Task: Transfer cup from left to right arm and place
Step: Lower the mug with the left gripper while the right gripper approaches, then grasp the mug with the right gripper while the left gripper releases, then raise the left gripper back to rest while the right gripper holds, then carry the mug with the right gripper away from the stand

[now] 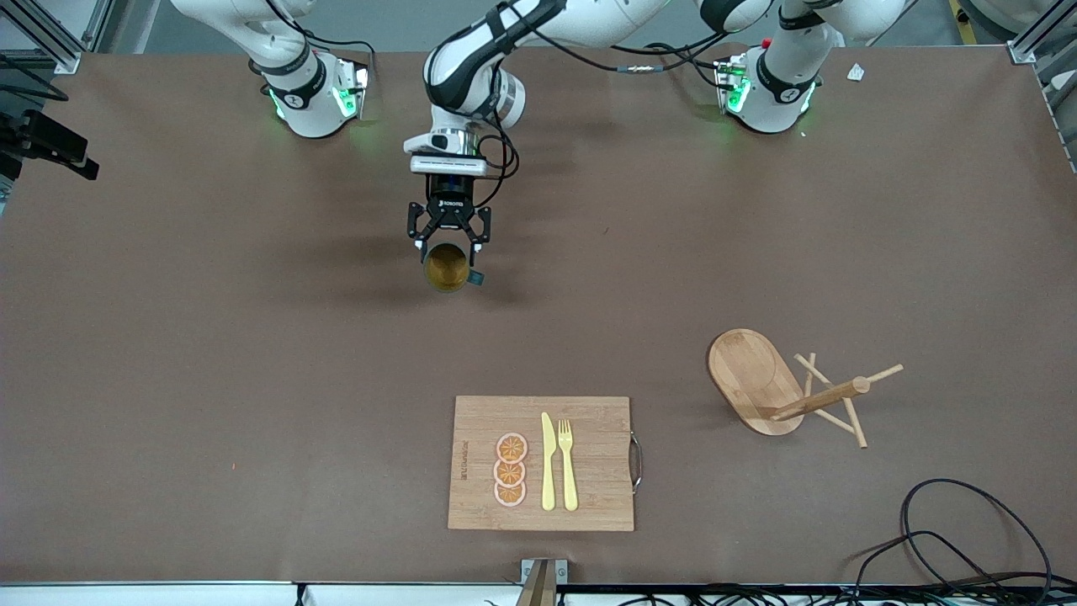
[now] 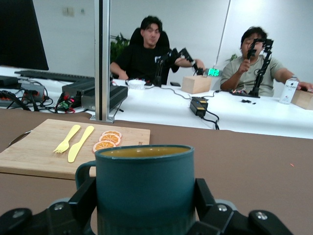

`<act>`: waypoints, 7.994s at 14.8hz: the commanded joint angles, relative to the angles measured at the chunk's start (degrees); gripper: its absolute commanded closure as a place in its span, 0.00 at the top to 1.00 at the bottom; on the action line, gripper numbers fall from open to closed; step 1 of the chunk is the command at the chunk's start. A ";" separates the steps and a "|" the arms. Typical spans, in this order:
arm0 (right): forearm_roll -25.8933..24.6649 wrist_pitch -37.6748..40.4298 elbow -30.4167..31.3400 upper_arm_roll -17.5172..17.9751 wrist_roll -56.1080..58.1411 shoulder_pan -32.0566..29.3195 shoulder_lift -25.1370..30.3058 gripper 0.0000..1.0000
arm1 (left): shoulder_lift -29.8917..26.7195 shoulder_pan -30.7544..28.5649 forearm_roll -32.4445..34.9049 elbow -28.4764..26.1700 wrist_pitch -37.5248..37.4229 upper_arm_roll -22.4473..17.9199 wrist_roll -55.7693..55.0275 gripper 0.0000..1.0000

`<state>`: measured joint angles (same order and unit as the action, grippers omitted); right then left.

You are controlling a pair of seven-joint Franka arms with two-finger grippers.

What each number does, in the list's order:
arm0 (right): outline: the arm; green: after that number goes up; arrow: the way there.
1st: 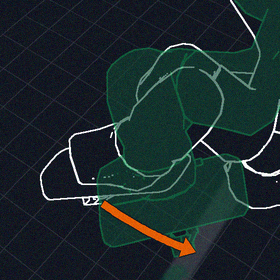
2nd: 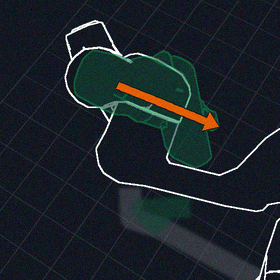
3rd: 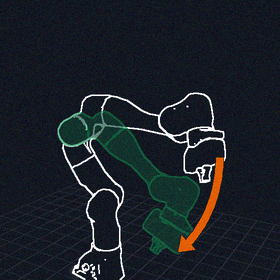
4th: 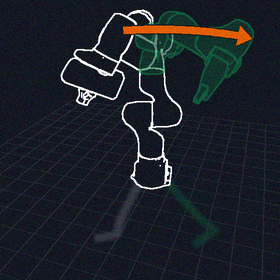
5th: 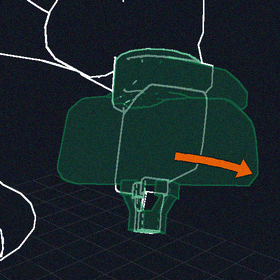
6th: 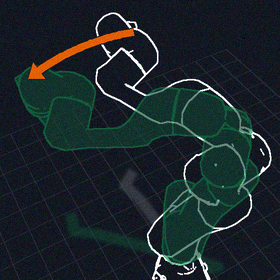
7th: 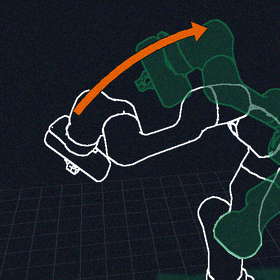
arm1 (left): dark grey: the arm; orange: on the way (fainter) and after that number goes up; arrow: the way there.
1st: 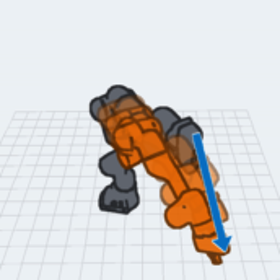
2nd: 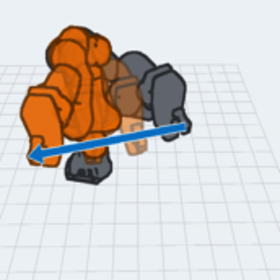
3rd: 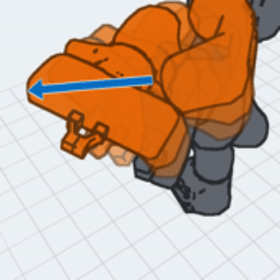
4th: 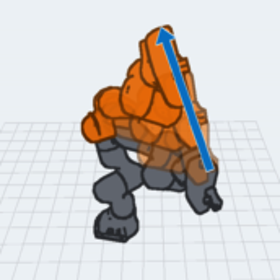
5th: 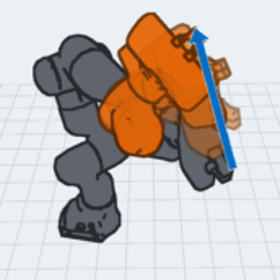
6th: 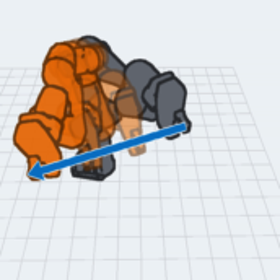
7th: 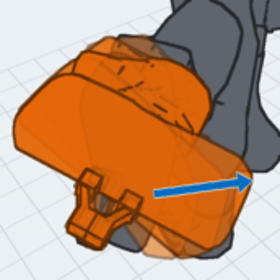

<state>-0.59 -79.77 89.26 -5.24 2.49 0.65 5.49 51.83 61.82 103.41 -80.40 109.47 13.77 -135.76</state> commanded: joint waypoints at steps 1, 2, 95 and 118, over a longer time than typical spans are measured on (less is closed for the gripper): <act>-0.46 -0.04 0.83 -0.03 -0.21 0.14 1.01 1.00 | 5.19 2.16 7.30 1.39 -5.30 -0.85 -4.50 0.53; -0.46 0.14 0.56 -0.03 -0.21 0.05 1.01 1.00 | 7.12 2.17 9.94 1.39 -6.97 -0.85 -5.21 0.53; 4.81 -51.20 34.49 -0.56 -24.46 22.22 -16.83 0.00 | -54.29 -56.11 -103.77 -7.76 -15.43 -13.50 137.25 1.00; -5.21 -61.12 35.28 -0.38 90.04 0.84 -21.13 0.00 | -52.89 -60.15 -103.77 -7.05 -15.52 -12.18 136.90 1.00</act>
<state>-4.30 -139.60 123.29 -6.47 89.69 2.59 -15.67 -1.68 1.93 -0.39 -88.84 94.50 1.16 0.52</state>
